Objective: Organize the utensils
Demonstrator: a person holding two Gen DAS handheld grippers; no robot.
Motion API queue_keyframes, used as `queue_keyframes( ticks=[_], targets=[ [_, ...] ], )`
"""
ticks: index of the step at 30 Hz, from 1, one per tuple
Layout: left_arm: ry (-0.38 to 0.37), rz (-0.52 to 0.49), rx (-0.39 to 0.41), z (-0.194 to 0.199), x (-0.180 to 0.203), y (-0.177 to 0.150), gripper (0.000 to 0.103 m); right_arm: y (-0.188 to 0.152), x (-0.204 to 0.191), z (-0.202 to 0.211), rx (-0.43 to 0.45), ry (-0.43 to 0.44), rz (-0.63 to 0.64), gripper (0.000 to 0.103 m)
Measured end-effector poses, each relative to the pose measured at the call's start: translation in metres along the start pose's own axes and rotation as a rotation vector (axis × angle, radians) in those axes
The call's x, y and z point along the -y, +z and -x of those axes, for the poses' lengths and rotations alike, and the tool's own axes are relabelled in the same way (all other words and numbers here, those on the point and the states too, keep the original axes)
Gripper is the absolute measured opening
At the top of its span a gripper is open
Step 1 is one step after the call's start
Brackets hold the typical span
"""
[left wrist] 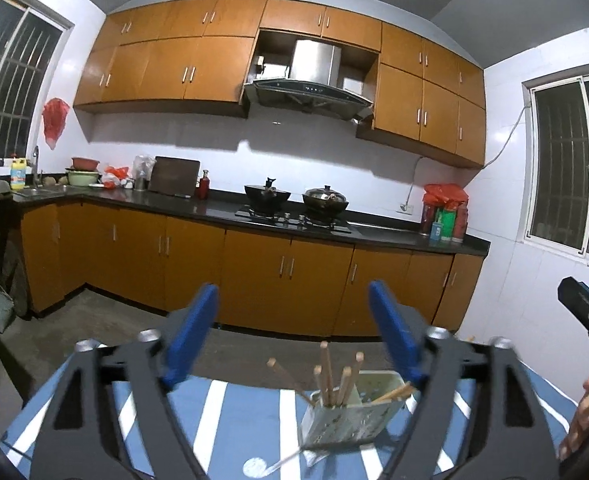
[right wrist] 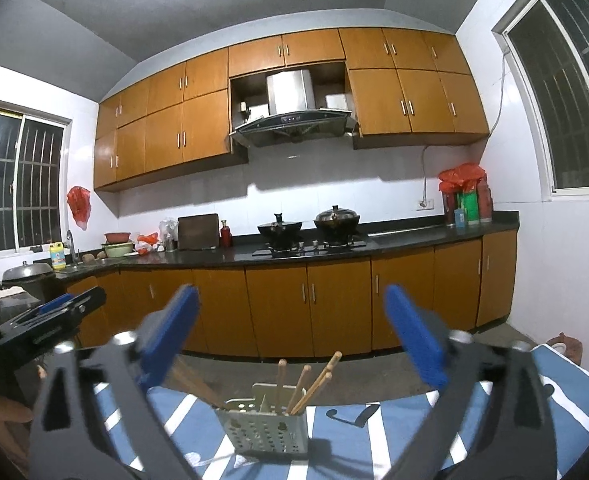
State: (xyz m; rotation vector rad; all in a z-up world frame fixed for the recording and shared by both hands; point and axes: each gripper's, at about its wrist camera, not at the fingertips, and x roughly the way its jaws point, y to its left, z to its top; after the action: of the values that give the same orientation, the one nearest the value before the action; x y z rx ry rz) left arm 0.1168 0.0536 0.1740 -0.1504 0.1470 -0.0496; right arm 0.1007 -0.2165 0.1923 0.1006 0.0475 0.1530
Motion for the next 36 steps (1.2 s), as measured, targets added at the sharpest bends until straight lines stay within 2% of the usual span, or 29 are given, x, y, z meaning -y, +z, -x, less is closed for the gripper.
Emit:
queue_keyframes(
  ticks=[3, 7, 12, 15, 18, 21, 26, 36],
  targets=[
    [0.009, -0.02, 0.004, 0.021, -0.002, -0.009, 0.101, -0.007, -0.004, 0.017, -0.021, -0.026, 0.014, 0.099],
    [0.022, -0.05, -0.021, 0.04, -0.002, -0.026, 0.101, -0.023, -0.01, 0.033, -0.07, -0.053, 0.036, 0.099],
    [0.052, -0.059, -0.045, 0.064, -0.009, -0.055, 0.101, -0.055, -0.019, 0.061, -0.074, -0.092, 0.068, 0.099],
    [0.052, -0.061, -0.059, 0.076, -0.012, -0.071, 0.101, -0.074, -0.02, 0.071, -0.143, -0.058, 0.07, 0.099],
    [0.066, -0.083, -0.071, 0.087, -0.009, -0.09, 0.101, -0.094, -0.017, 0.077, -0.193, -0.067, 0.061, 0.099],
    [0.043, -0.111, -0.108, 0.091, -0.004, -0.106, 0.101, -0.114, -0.012, 0.081, -0.257, -0.08, 0.018, 0.099],
    [0.05, -0.151, -0.131, 0.096, 0.003, -0.126, 0.101, -0.133, -0.008, 0.083, -0.309, -0.093, -0.014, 0.099],
    [0.04, -0.118, -0.22, 0.092, 0.001, -0.157, 0.101, -0.164, -0.012, 0.082, -0.385, -0.106, 0.025, 0.099]
  ],
)
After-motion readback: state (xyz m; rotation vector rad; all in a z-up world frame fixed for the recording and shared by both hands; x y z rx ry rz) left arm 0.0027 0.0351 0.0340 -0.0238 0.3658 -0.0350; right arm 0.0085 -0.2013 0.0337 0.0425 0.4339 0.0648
